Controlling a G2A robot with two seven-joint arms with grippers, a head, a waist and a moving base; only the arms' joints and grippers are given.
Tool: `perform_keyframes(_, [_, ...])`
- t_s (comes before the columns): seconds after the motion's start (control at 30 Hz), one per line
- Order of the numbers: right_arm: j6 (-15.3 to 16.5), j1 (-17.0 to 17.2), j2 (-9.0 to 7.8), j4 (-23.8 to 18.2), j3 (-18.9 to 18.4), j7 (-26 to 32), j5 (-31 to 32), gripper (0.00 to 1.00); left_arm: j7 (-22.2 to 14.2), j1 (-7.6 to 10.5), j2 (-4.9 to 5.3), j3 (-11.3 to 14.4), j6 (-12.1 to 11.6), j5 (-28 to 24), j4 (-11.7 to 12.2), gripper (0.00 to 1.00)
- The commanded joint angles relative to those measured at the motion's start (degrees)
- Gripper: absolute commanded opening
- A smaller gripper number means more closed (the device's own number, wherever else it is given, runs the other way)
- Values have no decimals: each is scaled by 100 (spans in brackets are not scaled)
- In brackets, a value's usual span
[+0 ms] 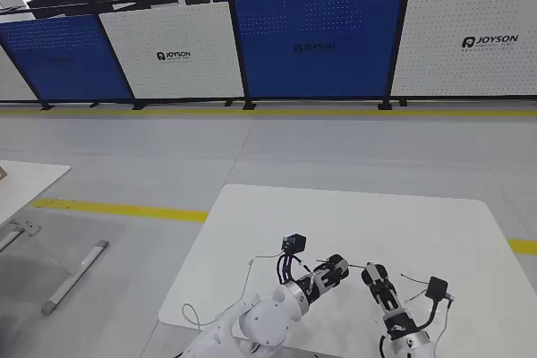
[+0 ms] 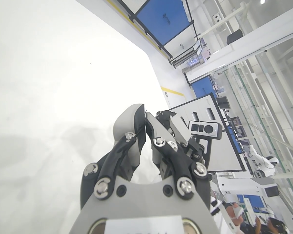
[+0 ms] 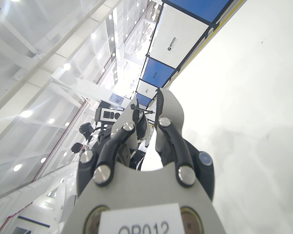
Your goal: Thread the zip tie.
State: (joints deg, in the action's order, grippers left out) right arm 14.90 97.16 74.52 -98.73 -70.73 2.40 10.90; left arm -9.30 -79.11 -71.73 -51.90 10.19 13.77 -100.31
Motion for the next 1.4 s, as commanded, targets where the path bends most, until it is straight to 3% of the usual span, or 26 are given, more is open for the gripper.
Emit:
perform_keyframes(0.0, [8,3,1,-2,-1,-11,4,0,3,0,-2,-4,-1,-7,-2,0])
perform_keyframes(0.33, [34,8,0,-19,7,17,48,0,-85,-20,-2,11,-111,29,-39,0])
perform_keyframes(1.13, [-90,7,-1,-103,9,58,119,0,-91,-33,-9,-26,-60,68,-101,0])
perform_keyframes(1.17, [-90,5,-1,-99,9,56,114,0,-87,-35,-10,-29,-55,65,-102,9])
perform_keyframes(1.2, [-91,2,0,-93,9,53,111,0,-84,-36,-11,-31,-51,63,-103,34])
perform_keyframes(1.23, [-94,-2,1,-82,10,44,106,0,-78,-39,-11,-37,-48,61,-102,42])
perform_keyframes(1.3, [-107,-10,3,-64,9,29,99,0,-71,-47,-11,-46,-49,55,-103,50])
perform_keyframes(1.37, [-131,-21,5,-46,11,19,96,0,-59,-57,-10,-58,-53,48,-99,48])
